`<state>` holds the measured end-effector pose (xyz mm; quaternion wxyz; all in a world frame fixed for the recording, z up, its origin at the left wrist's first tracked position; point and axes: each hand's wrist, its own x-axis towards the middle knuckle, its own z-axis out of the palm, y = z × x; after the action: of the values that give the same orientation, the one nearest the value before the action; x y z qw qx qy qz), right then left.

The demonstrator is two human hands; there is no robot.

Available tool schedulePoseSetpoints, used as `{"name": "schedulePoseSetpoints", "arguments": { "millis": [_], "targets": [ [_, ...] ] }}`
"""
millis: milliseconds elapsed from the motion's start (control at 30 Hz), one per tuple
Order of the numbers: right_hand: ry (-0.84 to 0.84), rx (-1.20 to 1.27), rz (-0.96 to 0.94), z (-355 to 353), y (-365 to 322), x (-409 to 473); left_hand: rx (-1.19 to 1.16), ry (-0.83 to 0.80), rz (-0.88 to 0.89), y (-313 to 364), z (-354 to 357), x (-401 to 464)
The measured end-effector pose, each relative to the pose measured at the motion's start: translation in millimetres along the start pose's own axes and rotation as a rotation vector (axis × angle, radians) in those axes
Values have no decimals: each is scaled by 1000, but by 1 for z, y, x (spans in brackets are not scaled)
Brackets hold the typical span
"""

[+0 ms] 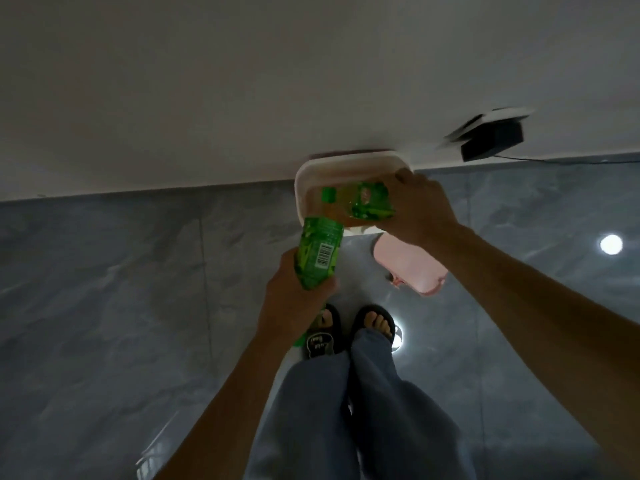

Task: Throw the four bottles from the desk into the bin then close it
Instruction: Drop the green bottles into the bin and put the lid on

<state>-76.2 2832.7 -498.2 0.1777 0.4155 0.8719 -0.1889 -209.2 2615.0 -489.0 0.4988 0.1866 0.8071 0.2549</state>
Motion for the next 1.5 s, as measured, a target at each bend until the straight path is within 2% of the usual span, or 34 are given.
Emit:
{"name": "schedulePoseSetpoints", "arguments": {
  "millis": [200, 467, 633, 767, 900, 1000, 1133, 1500],
  "targets": [
    [-9, -59, -171, 67, -5, 69, -28, 28, 112, -32, 21, 51],
    [15, -103, -115, 124, -1, 118, -27, -14, 214, -51, 39, 81],
    [75, 38, -39, 120, 5, 101, 42, -35, 253, -33, 33, 81],
    [196, 171, -39, 107, 22, 49, 219, 3, 356, 7, 20, 82],
    [187, 121, -125, 115, 37, -9, 525, 28, 508, 50, 19, 108],
    [189, 98, -200, 127, 41, -18, 692, -33, 569, 72, 34, 140],
    [193, 113, -208, 138, 48, -14, 816, -114, 648, 76, 61, 175],
    [295, 140, -215, 149, 50, -3, 974, -257, 547, 44, 77, 224]
  ]
}}
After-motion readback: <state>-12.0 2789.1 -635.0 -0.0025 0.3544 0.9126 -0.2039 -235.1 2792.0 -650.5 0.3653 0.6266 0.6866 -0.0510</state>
